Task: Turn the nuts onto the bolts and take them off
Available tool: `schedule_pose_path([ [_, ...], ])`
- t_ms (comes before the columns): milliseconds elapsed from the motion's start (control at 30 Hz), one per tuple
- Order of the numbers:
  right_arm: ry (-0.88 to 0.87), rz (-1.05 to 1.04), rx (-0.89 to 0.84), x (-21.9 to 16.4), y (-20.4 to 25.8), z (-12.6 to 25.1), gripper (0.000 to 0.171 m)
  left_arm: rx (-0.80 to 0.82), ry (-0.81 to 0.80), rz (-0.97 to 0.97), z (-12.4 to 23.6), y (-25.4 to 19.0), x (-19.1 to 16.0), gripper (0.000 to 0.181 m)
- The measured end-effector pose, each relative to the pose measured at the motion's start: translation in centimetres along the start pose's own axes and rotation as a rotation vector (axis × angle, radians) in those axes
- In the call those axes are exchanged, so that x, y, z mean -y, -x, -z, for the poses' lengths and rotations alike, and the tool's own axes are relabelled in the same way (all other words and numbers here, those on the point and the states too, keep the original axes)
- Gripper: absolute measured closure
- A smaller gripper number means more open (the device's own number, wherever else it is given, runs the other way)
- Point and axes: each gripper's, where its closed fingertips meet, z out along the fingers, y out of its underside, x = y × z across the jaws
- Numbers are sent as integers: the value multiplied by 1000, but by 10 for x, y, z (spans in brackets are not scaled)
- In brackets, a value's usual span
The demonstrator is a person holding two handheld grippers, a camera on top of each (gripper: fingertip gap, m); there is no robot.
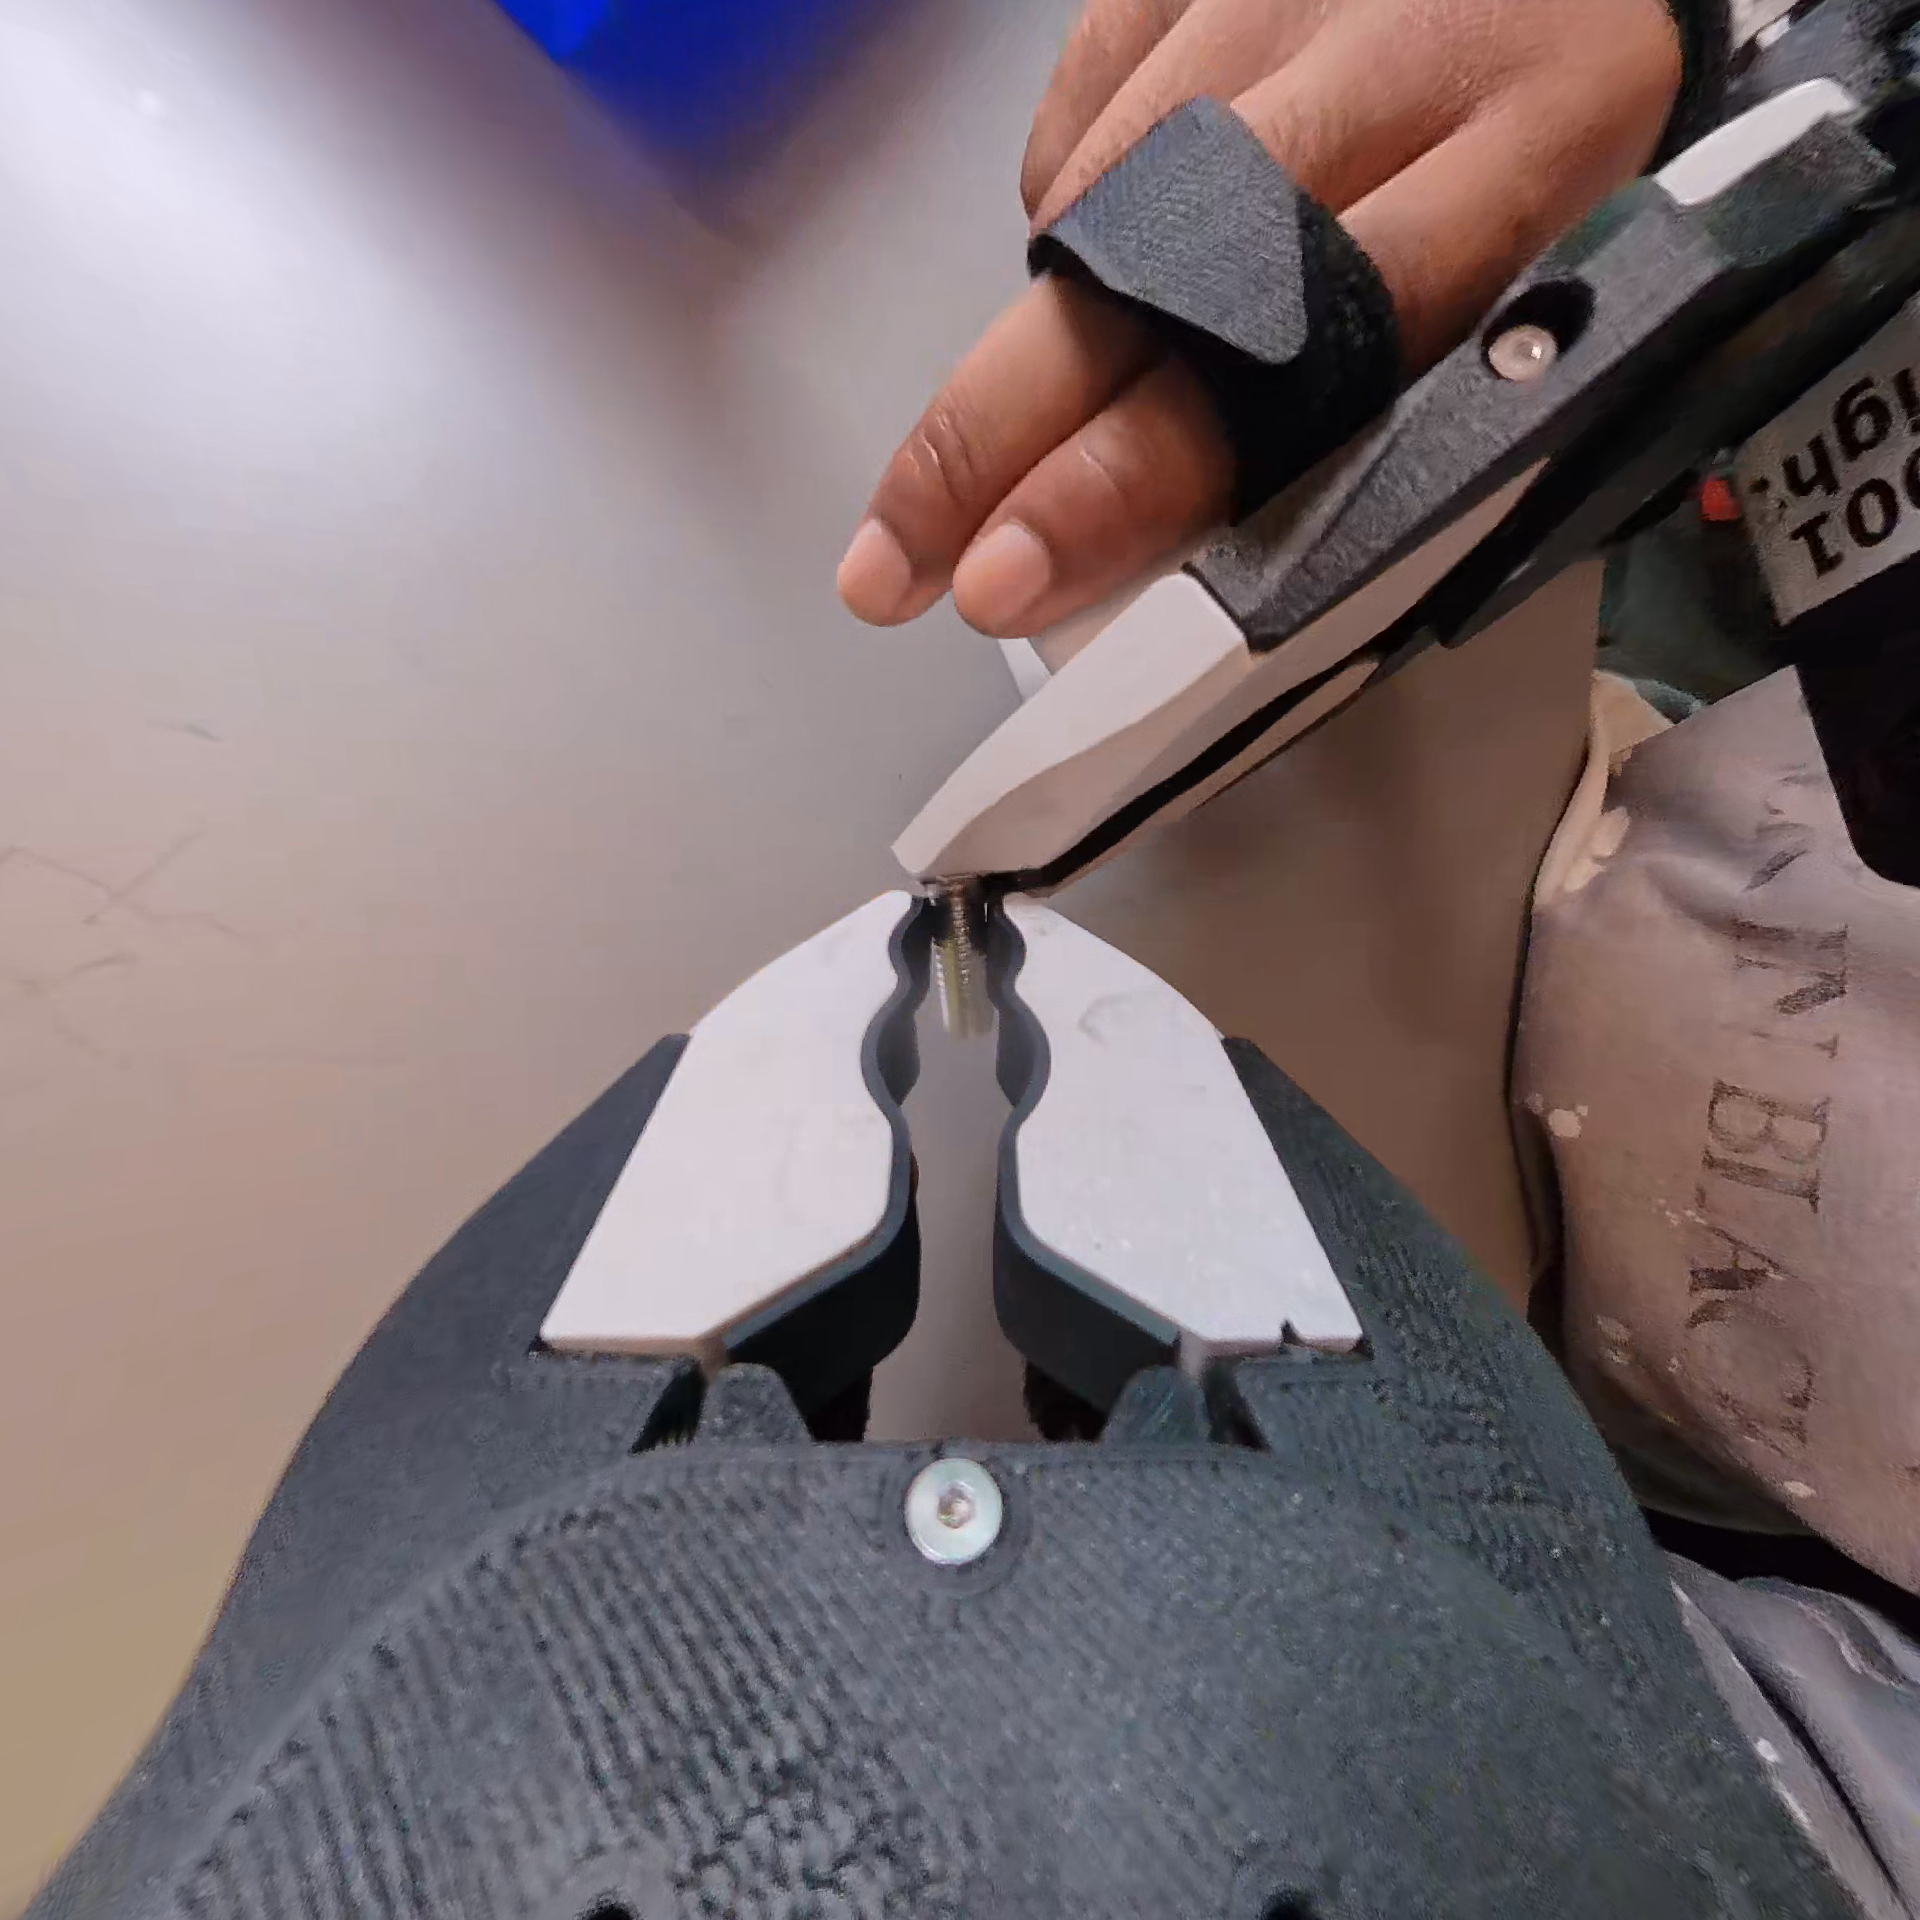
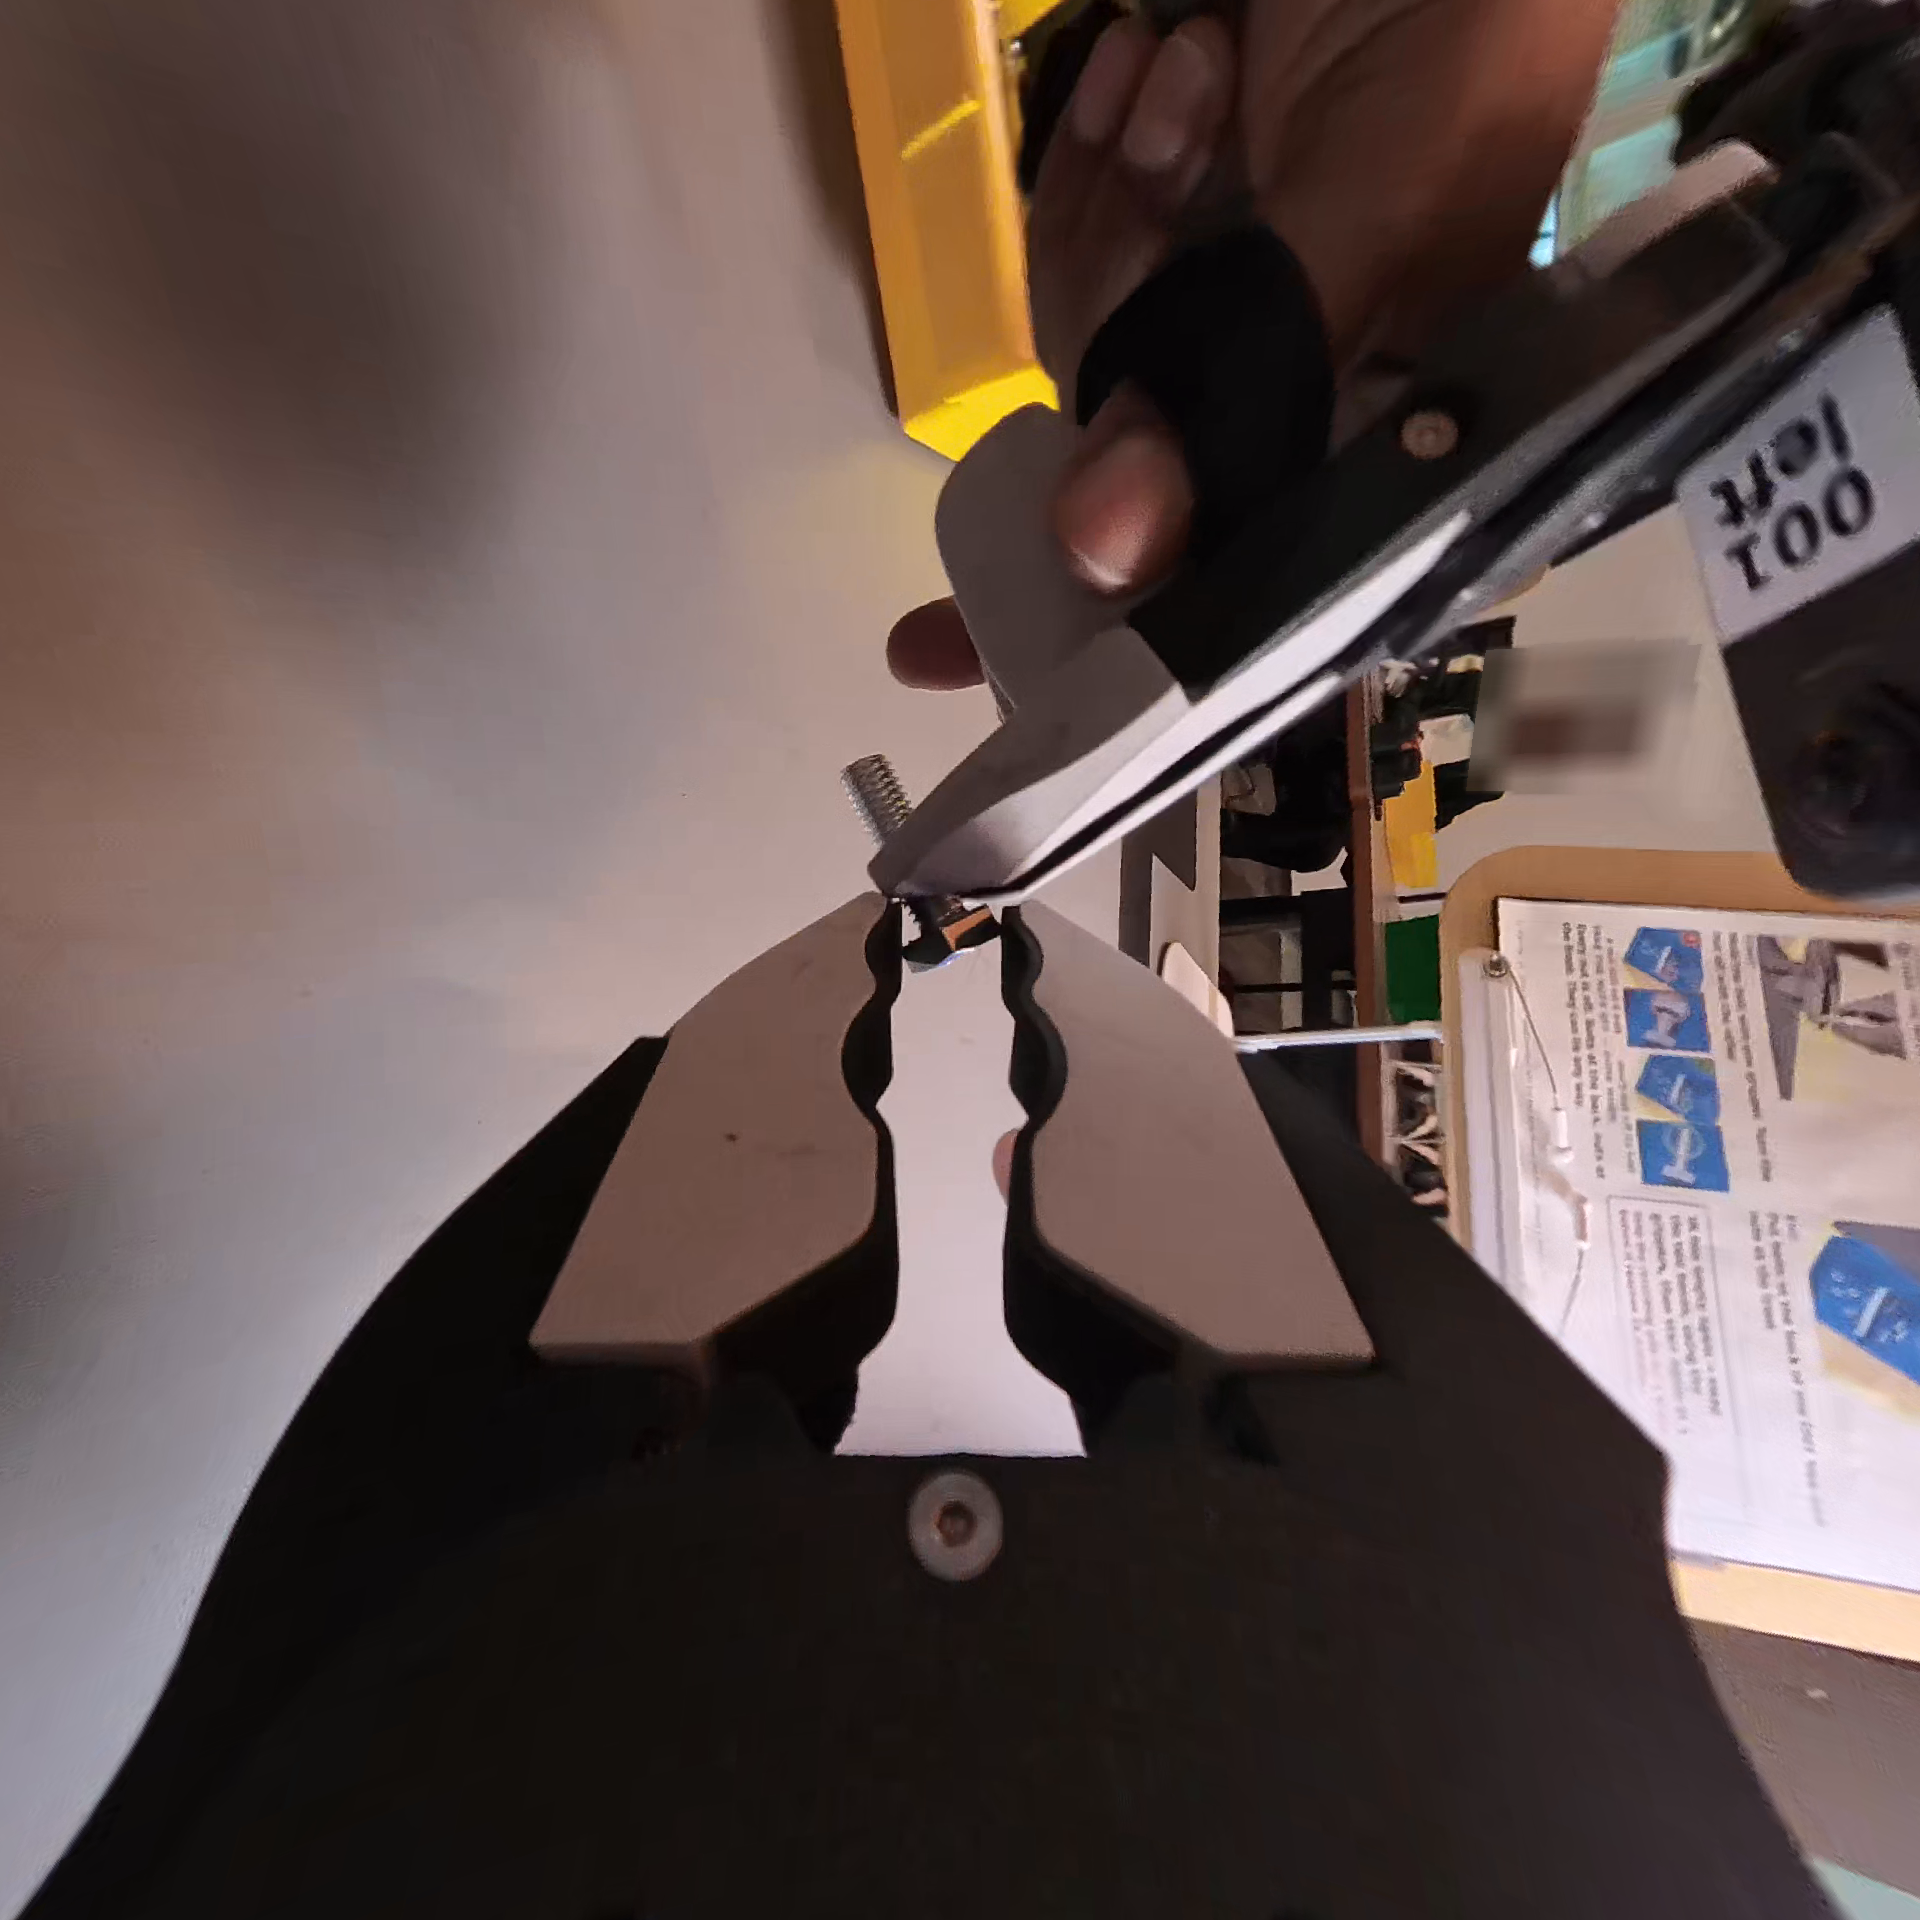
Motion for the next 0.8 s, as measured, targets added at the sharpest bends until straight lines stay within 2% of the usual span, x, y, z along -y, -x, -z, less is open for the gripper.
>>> schedule_pose_path([
  [33,-17,-45,-12,-1,-3,1,153,-9,-37,1,3,0,4,170],
  [167,-179,-464,11,-9,-24,13,153,2,-284,-81,33,-9,38,163],
  [267,-400,-857,50,-11,-48,29,153,11,-539,-176,72,-26,67,157],
  [367,-644,-1130,86,-4,-78,53,153,40,-699,-277,100,-43,82,156],
  [467,-801,-1241,124,8,-94,71,153,65,-758,-362,106,-57,90,154],
  [600,-941,-1341,206,27,-101,82,153,50,-760,-456,96,-76,97,155],
  [800,-897,-1279,249,42,-88,75,153,88,-728,-515,88,-85,100,171],
])
